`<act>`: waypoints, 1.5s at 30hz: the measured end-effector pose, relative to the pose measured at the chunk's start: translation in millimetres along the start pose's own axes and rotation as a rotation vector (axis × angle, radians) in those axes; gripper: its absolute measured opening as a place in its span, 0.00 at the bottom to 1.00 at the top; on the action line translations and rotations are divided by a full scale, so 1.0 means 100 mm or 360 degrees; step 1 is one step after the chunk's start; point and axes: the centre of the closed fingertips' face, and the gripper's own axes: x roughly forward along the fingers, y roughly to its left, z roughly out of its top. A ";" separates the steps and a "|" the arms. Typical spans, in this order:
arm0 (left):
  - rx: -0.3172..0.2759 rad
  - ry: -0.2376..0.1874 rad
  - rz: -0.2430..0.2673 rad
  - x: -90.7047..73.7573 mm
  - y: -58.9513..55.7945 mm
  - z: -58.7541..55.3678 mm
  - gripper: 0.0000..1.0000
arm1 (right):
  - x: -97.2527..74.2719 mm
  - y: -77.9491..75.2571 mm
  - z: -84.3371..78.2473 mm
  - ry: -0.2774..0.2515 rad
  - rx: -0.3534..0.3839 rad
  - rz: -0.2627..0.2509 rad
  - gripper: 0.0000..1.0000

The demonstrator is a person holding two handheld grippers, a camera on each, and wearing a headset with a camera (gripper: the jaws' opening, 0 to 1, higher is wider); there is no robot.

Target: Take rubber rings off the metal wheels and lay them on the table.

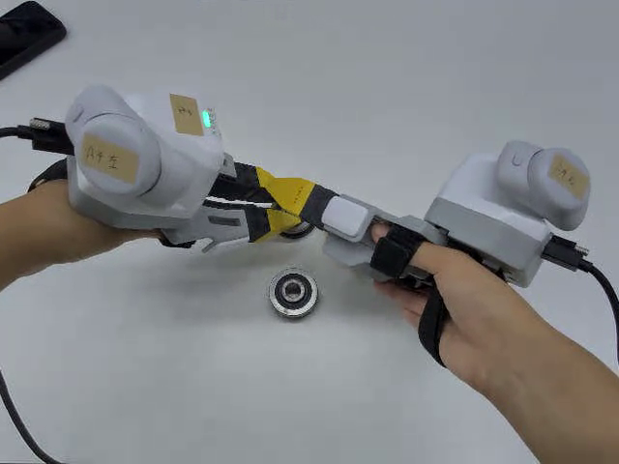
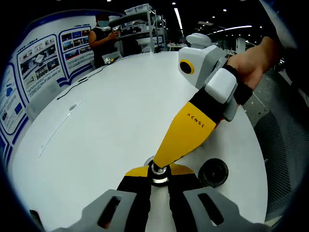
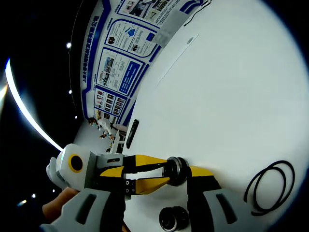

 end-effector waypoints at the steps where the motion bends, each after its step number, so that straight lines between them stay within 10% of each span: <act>1: 0.0000 0.0000 0.0000 0.00 0.00 0.00 0.13 | 0.00 0.01 0.00 -0.0005 -0.0006 -0.0002 0.52; 45: 0.0018 0.0017 -0.0022 0.02 -0.03 0.02 0.13 | -0.07 0.07 -0.12 0.0051 0.0028 -0.0065 0.55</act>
